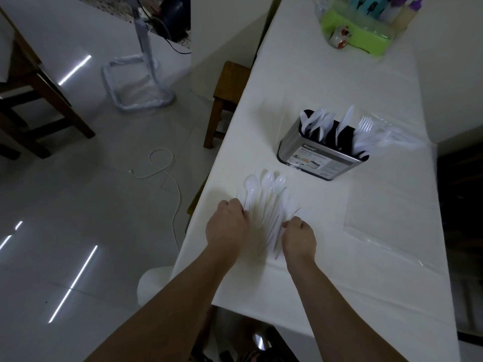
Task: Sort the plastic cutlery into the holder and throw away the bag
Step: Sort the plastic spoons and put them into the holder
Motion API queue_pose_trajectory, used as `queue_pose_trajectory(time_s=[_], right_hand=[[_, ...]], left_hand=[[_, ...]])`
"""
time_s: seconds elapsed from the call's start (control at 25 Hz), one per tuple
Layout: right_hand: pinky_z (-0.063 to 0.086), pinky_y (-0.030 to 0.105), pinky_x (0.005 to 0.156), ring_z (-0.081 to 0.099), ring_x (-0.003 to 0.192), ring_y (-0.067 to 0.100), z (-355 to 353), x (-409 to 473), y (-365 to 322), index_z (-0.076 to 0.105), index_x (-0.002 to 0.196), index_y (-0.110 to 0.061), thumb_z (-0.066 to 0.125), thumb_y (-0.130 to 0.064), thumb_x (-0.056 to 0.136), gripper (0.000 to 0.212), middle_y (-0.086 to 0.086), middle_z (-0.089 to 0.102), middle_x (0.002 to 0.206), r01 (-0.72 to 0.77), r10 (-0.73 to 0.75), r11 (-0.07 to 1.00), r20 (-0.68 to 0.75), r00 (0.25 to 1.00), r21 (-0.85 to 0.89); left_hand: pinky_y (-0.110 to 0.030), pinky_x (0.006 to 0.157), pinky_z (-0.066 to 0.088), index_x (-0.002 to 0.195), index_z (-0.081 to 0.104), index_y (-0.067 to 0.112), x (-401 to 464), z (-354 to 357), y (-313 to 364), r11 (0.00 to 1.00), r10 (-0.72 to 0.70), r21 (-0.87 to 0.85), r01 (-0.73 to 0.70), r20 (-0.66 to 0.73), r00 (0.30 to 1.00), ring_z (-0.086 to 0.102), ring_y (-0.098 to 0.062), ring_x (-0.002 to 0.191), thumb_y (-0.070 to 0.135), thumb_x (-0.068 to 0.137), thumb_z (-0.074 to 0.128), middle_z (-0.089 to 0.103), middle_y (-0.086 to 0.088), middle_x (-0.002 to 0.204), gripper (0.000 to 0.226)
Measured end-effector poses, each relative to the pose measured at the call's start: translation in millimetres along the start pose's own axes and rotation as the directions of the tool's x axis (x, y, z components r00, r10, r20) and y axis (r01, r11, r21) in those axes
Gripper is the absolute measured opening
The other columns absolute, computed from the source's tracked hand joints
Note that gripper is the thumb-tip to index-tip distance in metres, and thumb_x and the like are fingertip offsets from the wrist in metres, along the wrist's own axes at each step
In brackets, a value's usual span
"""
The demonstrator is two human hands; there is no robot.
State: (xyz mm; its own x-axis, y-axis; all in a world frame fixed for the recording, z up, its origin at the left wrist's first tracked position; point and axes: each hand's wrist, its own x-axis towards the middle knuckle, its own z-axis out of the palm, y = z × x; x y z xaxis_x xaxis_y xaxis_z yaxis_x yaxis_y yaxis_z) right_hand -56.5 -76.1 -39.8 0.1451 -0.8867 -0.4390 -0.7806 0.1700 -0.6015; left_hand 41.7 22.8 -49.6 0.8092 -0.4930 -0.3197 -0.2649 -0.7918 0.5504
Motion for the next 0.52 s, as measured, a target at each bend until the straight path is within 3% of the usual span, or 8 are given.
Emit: queue_pose_trajectory(time_s=[0.08,0.2,0.36,0.44,0.52], right_hand=[[0.041,0.032,0.073,0.059,0.087,0.024,-1,-4,-3,0.068,0.093,-0.014,0.037,-0.02,0.098,0.032,0.002,0.064,0.088,0.084,-0.086,0.996,0.06,0.994,0.033],[0.044,0.035,0.067,0.056,0.07,0.018,-3,-12,-5,0.06,0.077,-0.016,0.04,-0.019,0.1,0.03,0.0,0.061,0.072,0.23,-0.247,0.967,0.2,0.948,0.106],[0.043,0.03,0.066,0.052,0.063,0.01,-25,-10,-16,0.058,0.076,-0.011,0.041,-0.023,0.101,0.032,-0.001,0.059,0.068,0.309,-0.323,0.947,0.296,0.899,0.092],[0.042,0.035,0.068,0.05,0.067,0.014,-44,-2,-24,0.057,0.075,-0.009,0.043,-0.028,0.101,0.035,0.003,0.056,0.07,0.415,-0.392,0.909,0.268,0.88,-0.033],[0.04,0.032,0.065,0.052,0.069,0.012,-66,7,-35,0.056,0.068,-0.018,0.046,-0.034,0.099,0.037,-0.002,0.055,0.07,0.473,-0.454,0.872,0.149,0.878,-0.128]], left_hand=[[-0.021,0.061,0.042,0.093,0.059,0.018,-1,1,11,0.992,0.056,-0.116,-0.056,-0.006,0.998,0.056,-0.01,0.068,0.036,0.1,0.044,0.057,0.004,0.086,0.025],[-0.013,0.06,0.038,0.088,0.067,0.013,2,-2,35,0.923,0.155,-0.371,-0.098,0.126,0.98,0.06,-0.011,0.07,0.032,0.098,0.053,0.067,0.001,0.079,0.026],[-0.007,0.056,0.04,0.084,0.07,0.007,15,-9,57,0.825,0.174,-0.564,-0.048,0.171,0.97,0.06,-0.008,0.064,0.02,0.093,0.063,0.066,0.0,0.072,0.018],[-0.007,0.056,0.038,0.08,0.067,0.003,18,-13,71,0.825,0.214,-0.558,-0.095,0.153,0.965,0.054,-0.008,0.062,0.018,0.093,0.063,0.061,0.0,0.068,0.019],[-0.011,0.055,0.036,0.074,0.06,0.001,21,-16,89,0.822,0.272,-0.545,-0.165,0.122,0.954,0.052,-0.012,0.063,0.017,0.094,0.061,0.058,-0.008,0.067,0.025]])
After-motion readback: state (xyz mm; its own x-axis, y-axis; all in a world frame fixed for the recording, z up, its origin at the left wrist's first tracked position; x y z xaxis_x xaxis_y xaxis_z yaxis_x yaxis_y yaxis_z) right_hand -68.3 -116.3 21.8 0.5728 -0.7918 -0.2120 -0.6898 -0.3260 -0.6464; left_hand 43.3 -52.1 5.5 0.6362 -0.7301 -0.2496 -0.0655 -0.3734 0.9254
